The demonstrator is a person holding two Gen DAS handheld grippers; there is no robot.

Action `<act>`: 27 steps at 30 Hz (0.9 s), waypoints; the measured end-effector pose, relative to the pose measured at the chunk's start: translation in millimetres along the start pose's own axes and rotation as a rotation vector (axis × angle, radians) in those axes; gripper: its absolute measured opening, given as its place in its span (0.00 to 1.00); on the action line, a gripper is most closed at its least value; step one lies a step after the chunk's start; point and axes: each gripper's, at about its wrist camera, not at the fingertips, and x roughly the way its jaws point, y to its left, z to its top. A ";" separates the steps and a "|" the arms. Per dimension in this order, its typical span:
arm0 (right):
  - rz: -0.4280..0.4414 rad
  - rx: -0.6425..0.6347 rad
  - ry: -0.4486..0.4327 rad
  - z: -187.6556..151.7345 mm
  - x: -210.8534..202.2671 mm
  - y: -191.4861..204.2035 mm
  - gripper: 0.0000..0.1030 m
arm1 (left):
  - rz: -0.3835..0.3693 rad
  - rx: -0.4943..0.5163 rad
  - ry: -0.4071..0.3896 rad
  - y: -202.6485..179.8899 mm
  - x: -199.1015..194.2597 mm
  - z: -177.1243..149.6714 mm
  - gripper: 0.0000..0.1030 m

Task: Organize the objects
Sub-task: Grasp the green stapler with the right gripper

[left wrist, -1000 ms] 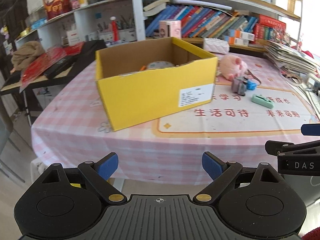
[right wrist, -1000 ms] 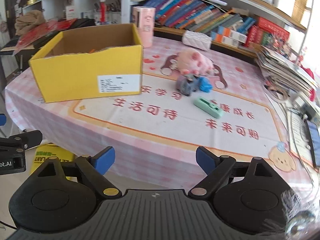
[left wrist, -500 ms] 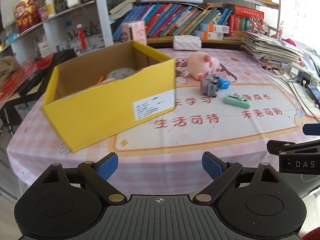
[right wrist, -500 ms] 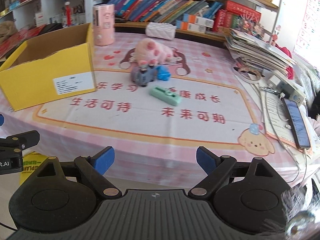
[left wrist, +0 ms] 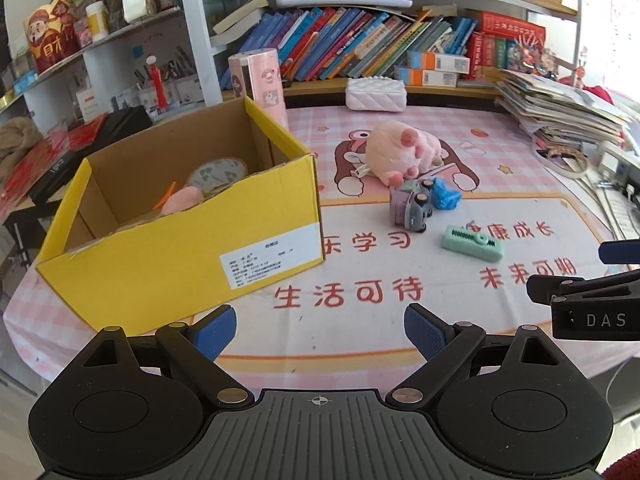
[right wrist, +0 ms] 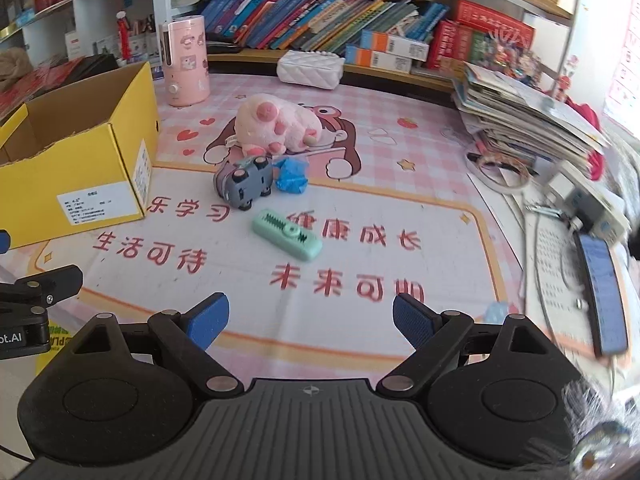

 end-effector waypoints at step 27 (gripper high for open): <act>0.314 -0.301 0.091 48.6 118.8 -14.7 0.35 | 0.103 -0.084 0.103 -38.5 44.5 24.3 0.90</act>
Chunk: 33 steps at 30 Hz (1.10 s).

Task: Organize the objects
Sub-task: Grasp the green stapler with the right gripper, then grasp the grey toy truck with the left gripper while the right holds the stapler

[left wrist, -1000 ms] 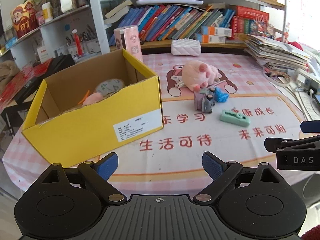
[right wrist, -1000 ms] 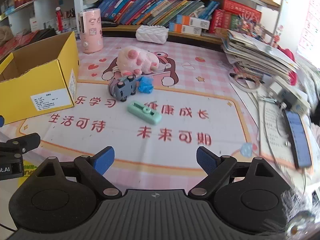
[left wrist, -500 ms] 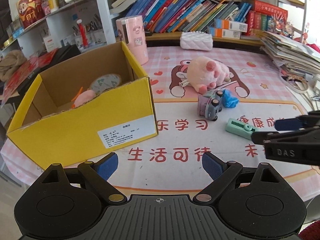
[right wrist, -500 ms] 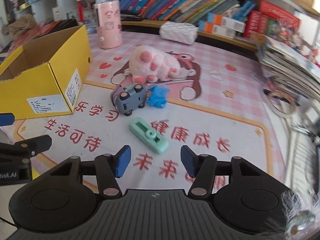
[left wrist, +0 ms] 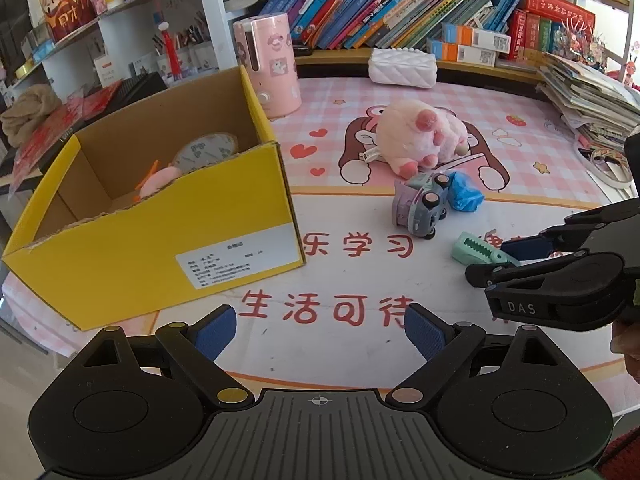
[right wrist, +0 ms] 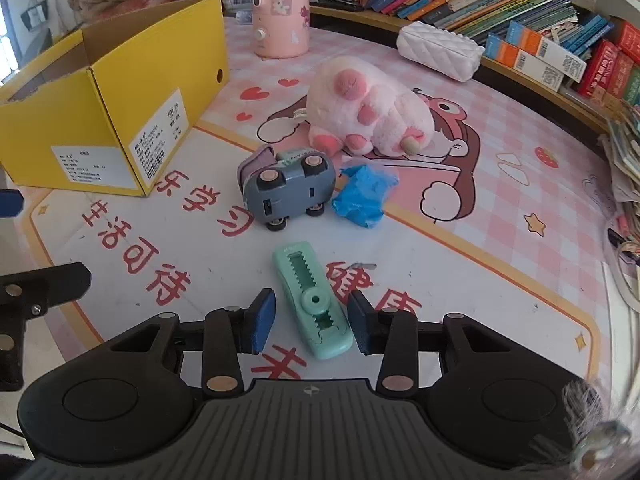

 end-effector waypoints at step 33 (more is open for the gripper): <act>-0.138 0.304 -0.108 -17.1 -70.2 -93.7 0.22 | -0.079 -0.074 -0.016 -63.9 74.8 64.2 0.83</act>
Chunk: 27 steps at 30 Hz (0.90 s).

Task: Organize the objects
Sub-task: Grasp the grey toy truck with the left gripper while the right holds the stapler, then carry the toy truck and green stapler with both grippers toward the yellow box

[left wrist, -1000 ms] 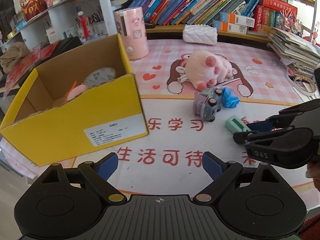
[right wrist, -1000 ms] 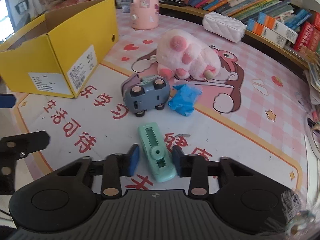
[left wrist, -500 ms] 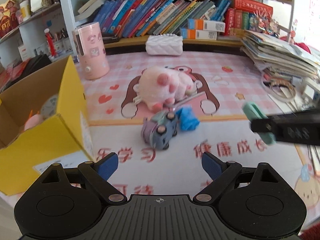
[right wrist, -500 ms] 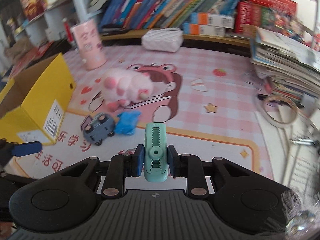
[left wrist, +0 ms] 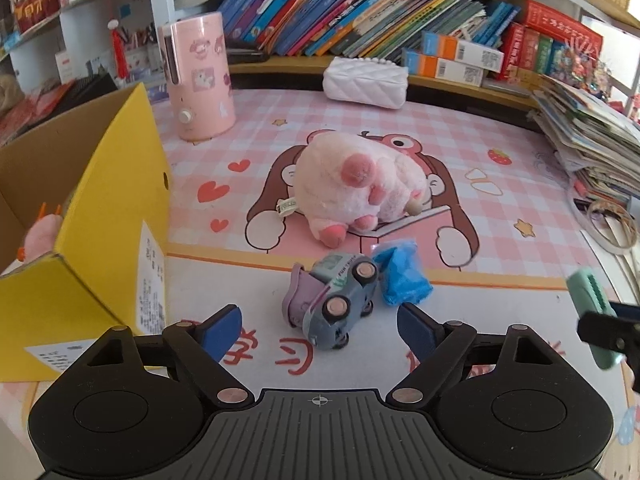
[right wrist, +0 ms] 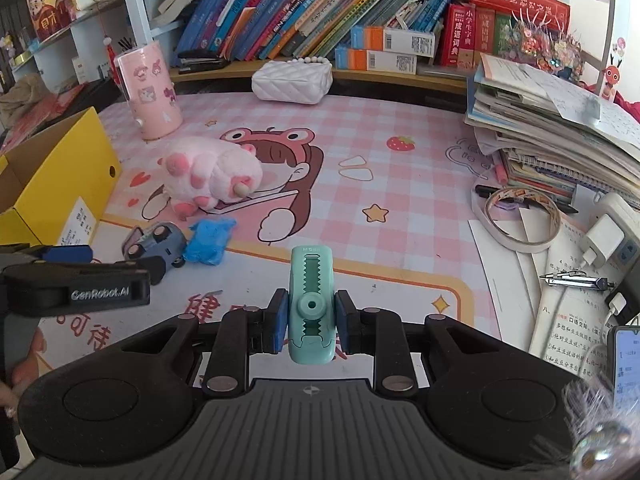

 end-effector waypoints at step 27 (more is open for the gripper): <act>0.002 0.000 0.044 -11.5 -3.0 21.3 0.22 | -0.139 -0.021 -0.067 23.4 -39.1 -7.8 0.40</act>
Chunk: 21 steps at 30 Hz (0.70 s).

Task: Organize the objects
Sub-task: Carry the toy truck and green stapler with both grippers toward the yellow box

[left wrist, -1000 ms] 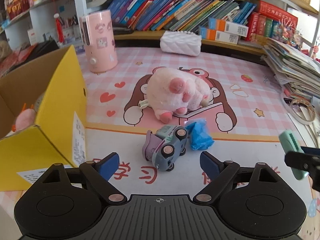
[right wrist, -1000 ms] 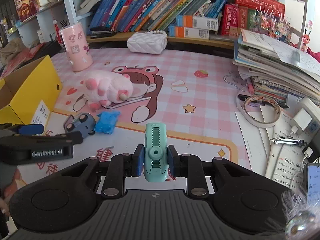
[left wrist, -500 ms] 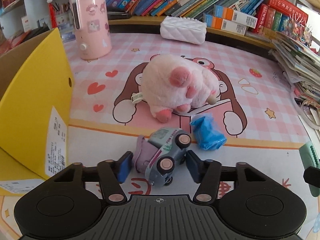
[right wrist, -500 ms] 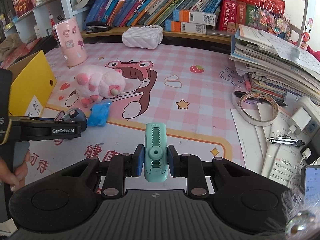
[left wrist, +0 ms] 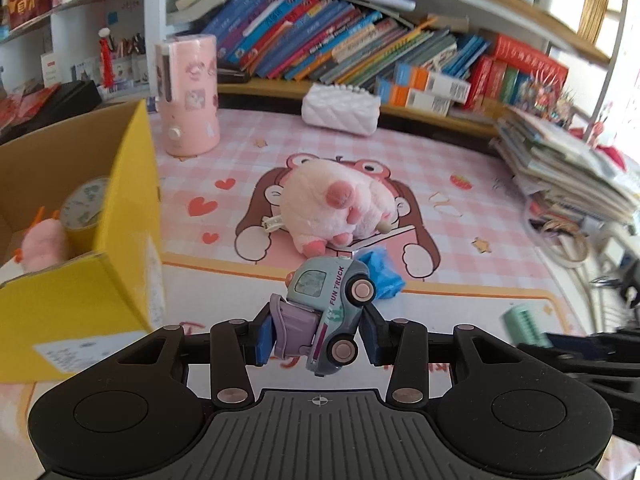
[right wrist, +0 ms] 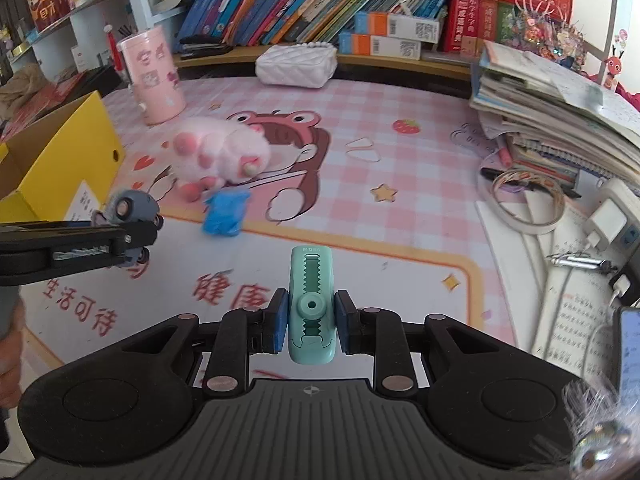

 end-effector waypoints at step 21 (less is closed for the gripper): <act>0.100 -0.113 0.041 -43.2 -34.7 154.9 0.22 | 0.008 -0.082 -0.022 113.0 -110.6 -66.5 0.40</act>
